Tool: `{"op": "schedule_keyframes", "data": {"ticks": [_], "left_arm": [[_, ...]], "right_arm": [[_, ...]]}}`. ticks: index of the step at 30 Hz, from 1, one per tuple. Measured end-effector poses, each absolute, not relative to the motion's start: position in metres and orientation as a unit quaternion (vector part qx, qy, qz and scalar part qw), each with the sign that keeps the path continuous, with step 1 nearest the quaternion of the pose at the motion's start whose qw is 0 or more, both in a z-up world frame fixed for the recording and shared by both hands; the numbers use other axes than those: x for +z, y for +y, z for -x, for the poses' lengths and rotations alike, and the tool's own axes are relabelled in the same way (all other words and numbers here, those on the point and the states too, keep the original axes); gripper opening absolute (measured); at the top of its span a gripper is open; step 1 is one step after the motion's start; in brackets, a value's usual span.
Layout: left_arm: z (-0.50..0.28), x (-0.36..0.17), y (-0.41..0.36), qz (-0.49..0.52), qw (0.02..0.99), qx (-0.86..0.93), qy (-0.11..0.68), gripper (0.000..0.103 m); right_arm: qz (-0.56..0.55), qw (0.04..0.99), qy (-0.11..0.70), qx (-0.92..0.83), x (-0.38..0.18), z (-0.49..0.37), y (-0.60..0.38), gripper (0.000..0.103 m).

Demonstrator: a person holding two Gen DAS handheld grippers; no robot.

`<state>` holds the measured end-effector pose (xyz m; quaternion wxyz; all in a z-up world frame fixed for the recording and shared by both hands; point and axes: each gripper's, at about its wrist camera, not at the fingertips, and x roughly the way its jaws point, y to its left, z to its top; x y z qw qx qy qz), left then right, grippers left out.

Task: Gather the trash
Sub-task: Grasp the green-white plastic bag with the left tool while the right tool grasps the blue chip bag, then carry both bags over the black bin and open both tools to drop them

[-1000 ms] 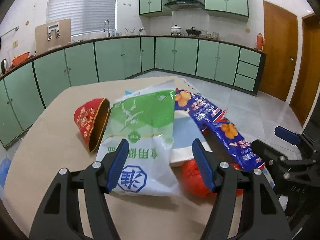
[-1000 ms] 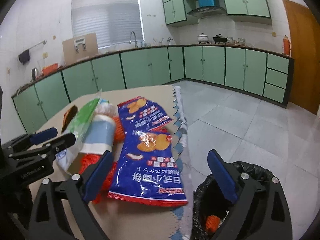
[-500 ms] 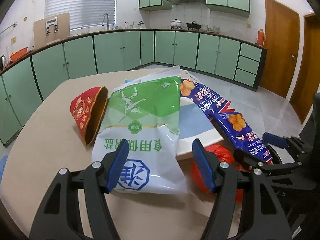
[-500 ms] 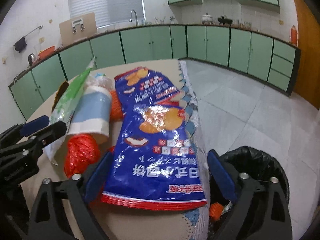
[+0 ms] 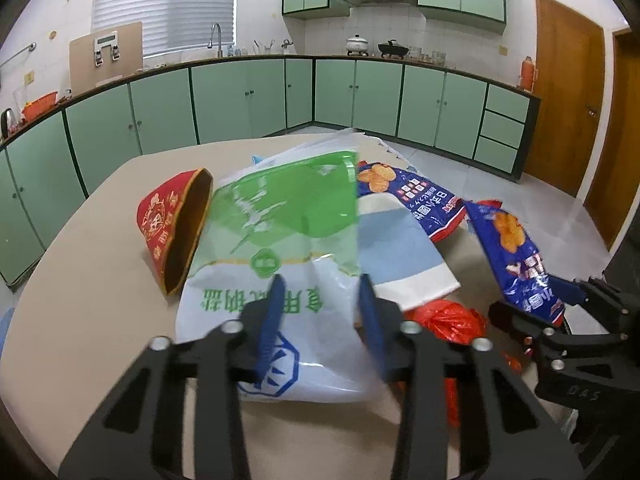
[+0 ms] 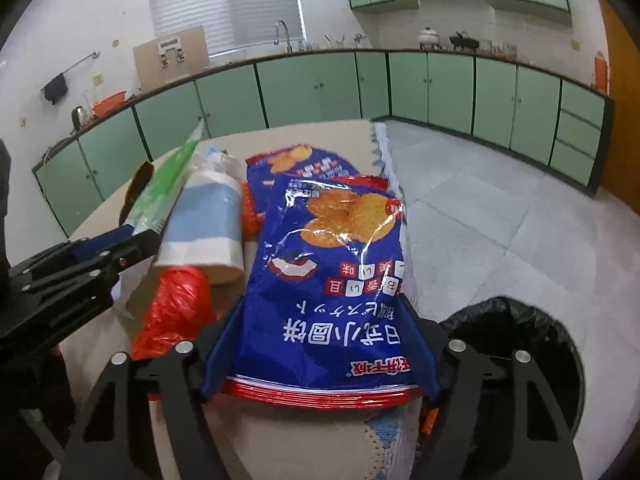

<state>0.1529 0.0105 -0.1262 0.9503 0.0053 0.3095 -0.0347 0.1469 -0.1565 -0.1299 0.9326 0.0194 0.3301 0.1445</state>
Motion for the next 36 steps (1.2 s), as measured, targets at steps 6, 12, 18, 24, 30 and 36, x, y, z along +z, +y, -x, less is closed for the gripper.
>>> {"op": "schedule_keyframes", "data": {"ticks": [6,12,18,24,30,36], "left_arm": [[-0.148,-0.119,0.014,-0.002,0.956,-0.030,0.292,0.017],[-0.139,-0.105,0.014,0.000,0.963,-0.023,0.270,0.014],[-0.124,-0.080,0.011,0.004,0.972,-0.023,0.232,0.013],[-0.109,-0.057,0.006,0.015,0.979,-0.031,0.201,0.012],[-0.103,-0.039,-0.005,0.016,0.982,-0.056,0.178,0.011],[-0.106,-0.032,-0.032,0.013,0.981,-0.096,0.170,0.011]], "right_arm": [[-0.004,0.939,0.316,0.137,-0.121,-0.141,-0.157,0.072],[-0.011,0.945,0.298,0.137,-0.110,-0.138,-0.165,0.072],[-0.027,0.951,0.272,0.148,-0.089,-0.132,-0.173,0.072],[-0.048,0.955,0.247,0.156,-0.069,-0.124,-0.184,0.072],[-0.049,0.961,0.229,0.146,-0.055,-0.115,-0.195,0.072],[-0.049,0.967,0.215,0.124,-0.046,-0.105,-0.209,0.072]]}}
